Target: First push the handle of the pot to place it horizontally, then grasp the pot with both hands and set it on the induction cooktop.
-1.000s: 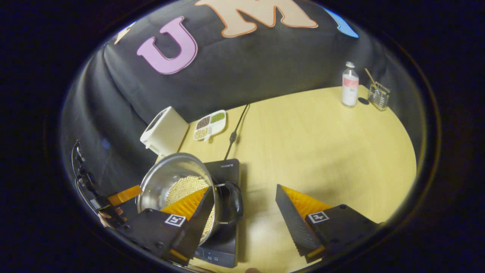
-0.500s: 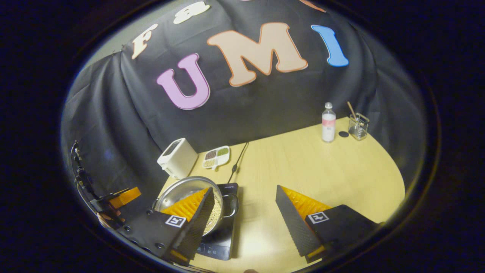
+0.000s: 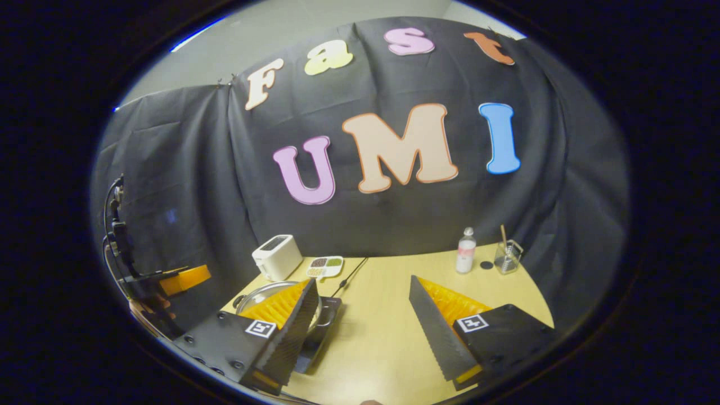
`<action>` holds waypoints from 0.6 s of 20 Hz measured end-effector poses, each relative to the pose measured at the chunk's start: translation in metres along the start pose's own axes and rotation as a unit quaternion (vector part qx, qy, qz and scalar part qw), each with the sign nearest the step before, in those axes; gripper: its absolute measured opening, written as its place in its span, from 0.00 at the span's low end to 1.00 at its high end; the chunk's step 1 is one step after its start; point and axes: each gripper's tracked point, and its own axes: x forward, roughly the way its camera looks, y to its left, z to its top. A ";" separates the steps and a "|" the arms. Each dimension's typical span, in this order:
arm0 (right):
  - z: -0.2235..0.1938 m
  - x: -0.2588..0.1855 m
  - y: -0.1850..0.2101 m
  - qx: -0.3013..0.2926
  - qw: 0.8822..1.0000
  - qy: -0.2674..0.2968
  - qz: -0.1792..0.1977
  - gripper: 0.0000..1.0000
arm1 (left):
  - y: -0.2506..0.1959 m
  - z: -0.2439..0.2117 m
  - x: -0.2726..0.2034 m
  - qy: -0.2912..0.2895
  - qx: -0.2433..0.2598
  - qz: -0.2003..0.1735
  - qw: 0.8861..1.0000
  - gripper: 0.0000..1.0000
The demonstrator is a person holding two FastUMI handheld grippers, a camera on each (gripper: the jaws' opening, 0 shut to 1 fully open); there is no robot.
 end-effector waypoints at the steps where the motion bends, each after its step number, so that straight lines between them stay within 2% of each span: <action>1: 0.005 -0.012 -0.009 -0.007 1.000 -0.007 0.003 0.92 | -0.013 0.005 -0.011 -0.010 0.002 -0.003 1.000 0.95; 2: 0.010 -0.023 -0.020 -0.012 1.000 -0.015 0.000 0.92 | -0.025 0.010 -0.020 -0.023 0.003 -0.004 1.000 0.99; 3: 0.016 -0.034 -0.030 -0.016 1.000 -0.027 -0.002 0.92 | -0.037 0.013 -0.029 -0.035 0.005 -0.003 0.999 0.95; 7: 0.022 -0.072 -0.056 0.005 0.999 -0.048 0.004 0.92 | -0.077 0.012 -0.063 -0.068 0.011 0.003 0.998 0.95; 8: 0.022 -0.080 -0.062 0.013 0.999 -0.051 0.006 0.92 | -0.086 0.009 -0.069 -0.074 0.015 0.005 0.997 0.90; 9: 0.022 -0.086 -0.068 0.019 0.998 -0.054 0.009 0.92 | -0.091 0.008 -0.075 -0.081 0.021 0.009 0.996 0.95; 10: 0.022 -0.092 -0.074 0.021 0.998 -0.057 0.009 0.92 | -0.097 0.005 -0.080 -0.085 0.028 0.013 0.996 0.95; 11: 0.019 -0.097 -0.082 0.021 0.998 -0.057 0.007 0.92 | -0.104 0.002 -0.083 -0.088 0.034 0.016 0.995 0.90; 12: 0.017 -0.101 -0.088 0.019 0.998 -0.056 0.006 0.92 | -0.111 -0.003 -0.087 -0.085 0.040 0.015 0.995 0.95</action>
